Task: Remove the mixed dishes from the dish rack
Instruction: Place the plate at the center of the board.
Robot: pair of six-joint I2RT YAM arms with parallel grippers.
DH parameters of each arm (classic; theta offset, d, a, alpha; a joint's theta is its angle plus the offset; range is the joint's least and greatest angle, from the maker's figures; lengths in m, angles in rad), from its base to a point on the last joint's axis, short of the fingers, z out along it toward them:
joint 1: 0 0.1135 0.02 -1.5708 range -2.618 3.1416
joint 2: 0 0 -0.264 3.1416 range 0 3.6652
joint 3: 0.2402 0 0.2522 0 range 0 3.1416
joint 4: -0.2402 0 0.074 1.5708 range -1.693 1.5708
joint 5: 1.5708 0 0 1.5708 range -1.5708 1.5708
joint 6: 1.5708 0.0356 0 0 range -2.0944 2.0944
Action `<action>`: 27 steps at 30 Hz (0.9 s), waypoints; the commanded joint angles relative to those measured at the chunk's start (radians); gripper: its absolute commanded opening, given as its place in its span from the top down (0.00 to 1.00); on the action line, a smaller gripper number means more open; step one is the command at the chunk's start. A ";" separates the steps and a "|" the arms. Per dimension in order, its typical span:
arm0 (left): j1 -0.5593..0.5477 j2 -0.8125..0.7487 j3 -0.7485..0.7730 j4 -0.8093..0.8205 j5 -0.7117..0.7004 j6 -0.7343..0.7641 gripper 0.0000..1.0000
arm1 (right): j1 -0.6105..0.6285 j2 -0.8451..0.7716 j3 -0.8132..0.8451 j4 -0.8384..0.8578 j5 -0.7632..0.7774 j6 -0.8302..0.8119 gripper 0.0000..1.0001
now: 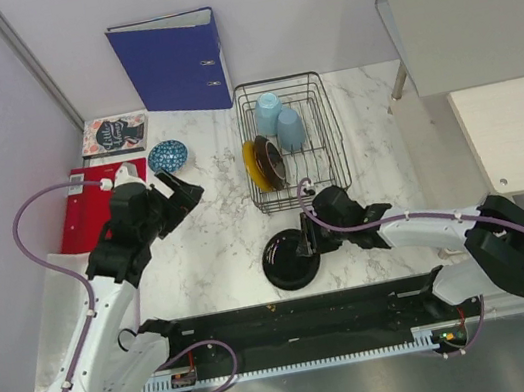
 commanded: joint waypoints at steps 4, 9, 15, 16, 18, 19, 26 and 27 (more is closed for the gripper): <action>0.005 0.014 -0.006 0.015 0.011 0.018 0.01 | -0.004 -0.090 0.047 -0.190 0.186 -0.071 0.33; 0.005 0.023 -0.007 0.018 0.017 0.021 0.01 | -0.004 -0.160 0.083 -0.304 0.251 -0.088 0.29; 0.005 0.028 0.005 0.023 0.018 0.052 0.01 | 0.001 -0.305 0.177 -0.465 0.328 -0.102 0.27; 0.005 0.034 0.008 0.022 0.018 0.063 0.01 | 0.003 -0.341 0.195 -0.482 0.334 -0.103 0.27; 0.005 0.055 0.023 0.028 0.018 0.072 0.01 | 0.003 -0.377 0.252 -0.517 0.344 -0.122 0.27; 0.005 0.066 0.031 0.029 0.041 0.081 0.01 | 0.003 -0.401 0.270 -0.527 0.346 -0.131 0.26; -0.035 0.206 0.170 0.077 0.107 0.125 0.01 | 0.004 -0.397 0.373 -0.508 0.380 -0.203 0.26; -0.082 0.242 0.195 0.078 0.095 0.135 0.01 | 0.004 -0.391 0.376 -0.502 0.381 -0.211 0.26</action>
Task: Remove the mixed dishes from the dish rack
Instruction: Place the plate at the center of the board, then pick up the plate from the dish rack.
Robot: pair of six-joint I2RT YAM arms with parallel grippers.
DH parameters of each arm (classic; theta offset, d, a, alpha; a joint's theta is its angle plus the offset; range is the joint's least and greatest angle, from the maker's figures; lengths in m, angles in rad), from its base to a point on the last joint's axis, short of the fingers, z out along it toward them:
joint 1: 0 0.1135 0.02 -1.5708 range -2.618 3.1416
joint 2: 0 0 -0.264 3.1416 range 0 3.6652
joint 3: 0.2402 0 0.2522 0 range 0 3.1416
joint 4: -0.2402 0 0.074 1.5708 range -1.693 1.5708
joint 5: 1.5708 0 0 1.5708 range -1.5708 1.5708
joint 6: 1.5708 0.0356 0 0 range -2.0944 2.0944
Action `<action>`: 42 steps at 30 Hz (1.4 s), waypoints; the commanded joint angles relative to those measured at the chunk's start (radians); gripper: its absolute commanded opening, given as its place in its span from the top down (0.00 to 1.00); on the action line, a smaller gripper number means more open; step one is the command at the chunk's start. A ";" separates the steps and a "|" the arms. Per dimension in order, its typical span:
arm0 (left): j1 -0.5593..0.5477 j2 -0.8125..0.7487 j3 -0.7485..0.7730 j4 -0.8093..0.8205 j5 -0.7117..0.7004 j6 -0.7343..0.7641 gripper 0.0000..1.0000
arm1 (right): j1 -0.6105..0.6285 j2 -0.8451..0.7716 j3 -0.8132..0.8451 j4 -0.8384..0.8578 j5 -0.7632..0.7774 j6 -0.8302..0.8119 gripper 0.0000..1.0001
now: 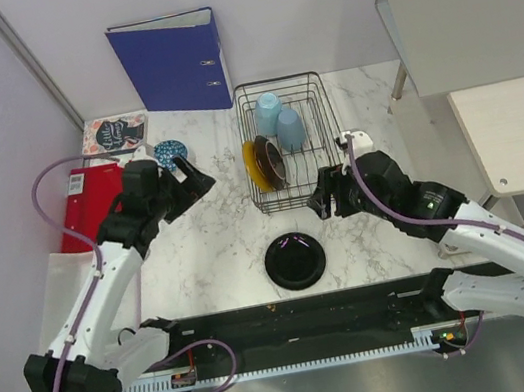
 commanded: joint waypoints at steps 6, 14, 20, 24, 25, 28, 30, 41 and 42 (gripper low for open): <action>-0.305 0.250 0.326 0.121 -0.141 0.206 0.01 | 0.005 0.075 0.072 0.027 0.078 -0.072 0.26; -0.313 0.546 0.503 0.152 -0.112 0.139 0.17 | 0.005 0.047 0.098 0.038 0.147 -0.098 0.26; -0.313 0.654 0.540 0.165 -0.117 0.085 0.27 | 0.004 0.021 0.100 0.030 0.173 -0.118 0.25; -0.313 0.697 0.547 0.179 -0.111 0.071 0.27 | 0.004 0.021 0.098 0.028 0.173 -0.120 0.25; -0.313 0.709 0.547 0.181 -0.111 0.069 0.27 | 0.004 0.021 0.096 0.028 0.173 -0.121 0.25; -0.313 0.734 0.553 0.185 -0.112 0.071 0.28 | 0.004 0.026 0.090 0.033 0.175 -0.124 0.24; -0.312 0.743 0.554 0.190 -0.109 0.069 0.31 | 0.004 0.029 0.084 0.035 0.175 -0.124 0.24; -0.313 0.791 0.536 0.225 -0.059 0.069 0.58 | 0.004 0.044 0.061 0.045 0.178 -0.123 0.24; -0.313 0.791 0.533 0.230 -0.057 0.069 0.60 | 0.005 0.045 0.060 0.044 0.178 -0.123 0.24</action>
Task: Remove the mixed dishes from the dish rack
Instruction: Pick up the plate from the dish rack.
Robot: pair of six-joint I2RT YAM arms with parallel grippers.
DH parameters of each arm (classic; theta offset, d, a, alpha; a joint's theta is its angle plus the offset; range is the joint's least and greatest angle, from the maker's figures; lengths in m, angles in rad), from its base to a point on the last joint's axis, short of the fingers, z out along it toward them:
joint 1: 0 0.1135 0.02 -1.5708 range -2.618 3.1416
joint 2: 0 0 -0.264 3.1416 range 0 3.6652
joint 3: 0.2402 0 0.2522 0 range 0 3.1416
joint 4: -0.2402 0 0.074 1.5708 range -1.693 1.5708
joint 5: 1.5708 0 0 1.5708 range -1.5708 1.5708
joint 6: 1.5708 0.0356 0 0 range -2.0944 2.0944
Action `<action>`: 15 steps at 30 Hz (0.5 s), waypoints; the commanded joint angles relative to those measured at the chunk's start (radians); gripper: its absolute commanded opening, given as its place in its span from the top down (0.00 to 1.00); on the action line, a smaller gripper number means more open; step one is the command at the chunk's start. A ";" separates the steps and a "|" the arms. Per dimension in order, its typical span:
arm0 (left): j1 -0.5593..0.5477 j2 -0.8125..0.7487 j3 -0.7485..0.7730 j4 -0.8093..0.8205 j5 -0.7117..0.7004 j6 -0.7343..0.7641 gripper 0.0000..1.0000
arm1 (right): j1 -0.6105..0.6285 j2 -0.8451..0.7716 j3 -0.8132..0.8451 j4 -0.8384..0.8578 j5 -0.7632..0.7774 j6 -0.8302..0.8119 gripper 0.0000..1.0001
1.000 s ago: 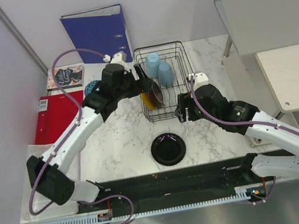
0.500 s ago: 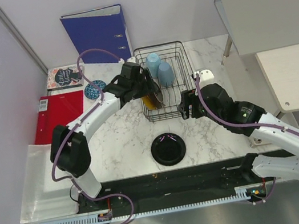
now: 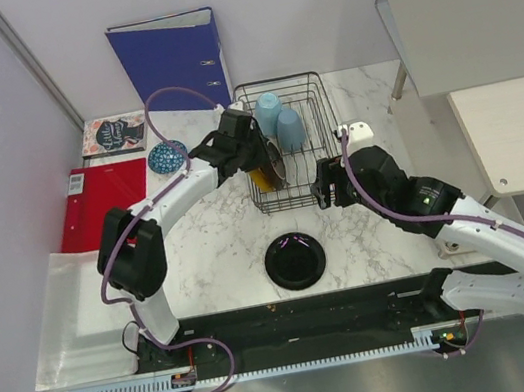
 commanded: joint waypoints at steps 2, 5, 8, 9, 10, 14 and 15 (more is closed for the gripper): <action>0.002 0.000 0.009 0.058 0.031 -0.014 0.70 | 0.002 0.005 -0.001 0.035 0.024 -0.010 0.24; 0.002 -0.009 0.003 0.061 0.036 -0.009 0.79 | 0.002 0.008 -0.002 0.036 0.026 -0.007 0.24; 0.005 -0.025 -0.006 0.070 0.038 -0.004 0.88 | 0.002 0.008 -0.002 0.038 0.026 -0.007 0.24; 0.007 -0.028 -0.007 0.070 0.038 -0.001 0.91 | 0.002 0.006 -0.004 0.038 0.027 -0.007 0.24; 0.010 -0.031 -0.007 0.072 0.060 0.000 0.94 | 0.002 0.006 -0.004 0.038 0.026 -0.007 0.24; 0.028 -0.052 -0.011 0.093 0.114 -0.004 0.98 | 0.002 0.002 -0.008 0.039 0.032 -0.007 0.24; 0.041 -0.060 -0.015 0.104 0.148 -0.011 0.98 | 0.000 -0.001 -0.008 0.039 0.033 -0.007 0.24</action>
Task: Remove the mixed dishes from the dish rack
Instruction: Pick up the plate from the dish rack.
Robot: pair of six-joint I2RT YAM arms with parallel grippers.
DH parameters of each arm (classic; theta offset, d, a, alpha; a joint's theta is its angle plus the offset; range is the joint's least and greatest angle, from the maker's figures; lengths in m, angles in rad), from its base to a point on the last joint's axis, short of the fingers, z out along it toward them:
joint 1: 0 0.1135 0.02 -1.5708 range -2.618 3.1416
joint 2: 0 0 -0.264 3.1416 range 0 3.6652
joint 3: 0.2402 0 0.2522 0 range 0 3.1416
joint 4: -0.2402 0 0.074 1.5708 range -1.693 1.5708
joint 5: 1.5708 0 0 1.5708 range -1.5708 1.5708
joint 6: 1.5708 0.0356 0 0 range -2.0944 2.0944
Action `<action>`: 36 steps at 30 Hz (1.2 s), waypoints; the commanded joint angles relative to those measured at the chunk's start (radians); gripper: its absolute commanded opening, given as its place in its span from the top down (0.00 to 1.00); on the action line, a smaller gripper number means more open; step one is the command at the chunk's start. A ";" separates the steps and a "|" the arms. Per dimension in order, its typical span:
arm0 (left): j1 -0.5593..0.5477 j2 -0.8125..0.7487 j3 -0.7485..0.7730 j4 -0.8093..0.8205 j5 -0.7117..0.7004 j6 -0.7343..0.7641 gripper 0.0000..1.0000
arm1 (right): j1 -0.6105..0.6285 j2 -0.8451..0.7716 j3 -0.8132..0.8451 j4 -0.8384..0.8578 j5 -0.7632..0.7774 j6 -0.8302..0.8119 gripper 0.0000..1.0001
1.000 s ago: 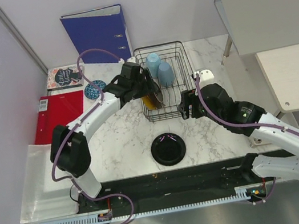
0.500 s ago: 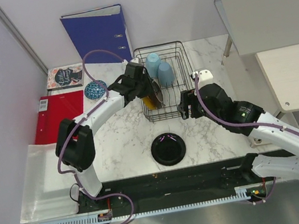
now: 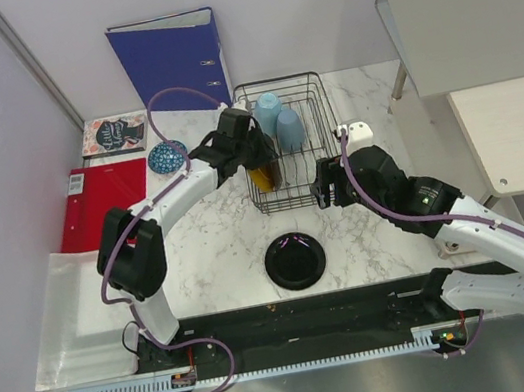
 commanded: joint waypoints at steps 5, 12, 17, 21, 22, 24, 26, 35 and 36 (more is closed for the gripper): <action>0.080 -0.119 -0.061 0.148 0.179 -0.033 0.98 | 0.002 -0.022 -0.003 0.030 0.036 -0.012 0.24; 0.141 -0.216 -0.057 0.274 0.395 -0.050 0.98 | 0.000 -0.049 0.049 -0.009 0.057 -0.029 0.24; 0.152 -0.268 -0.018 0.307 0.477 -0.050 0.98 | 0.002 -0.075 0.084 -0.031 0.080 -0.035 0.24; 0.147 -0.319 -0.012 0.320 0.561 -0.007 0.98 | 0.000 -0.084 0.098 -0.052 0.111 -0.020 0.24; 0.144 -0.331 -0.005 0.294 0.554 0.023 0.98 | 0.000 -0.081 0.104 -0.060 0.123 -0.007 0.24; 0.118 -0.375 0.023 0.142 0.482 0.185 0.98 | -0.001 -0.070 0.124 -0.095 0.158 0.007 0.24; 0.047 -0.441 0.022 0.014 0.288 0.410 0.98 | -0.004 -0.055 0.137 -0.114 0.192 0.022 0.24; -0.377 -0.688 -0.351 0.039 -0.448 0.985 0.98 | -0.041 0.026 0.192 -0.129 0.171 0.050 0.23; -0.414 -0.711 -0.445 0.069 -0.556 1.025 0.98 | -0.050 0.036 0.206 -0.138 0.165 0.051 0.23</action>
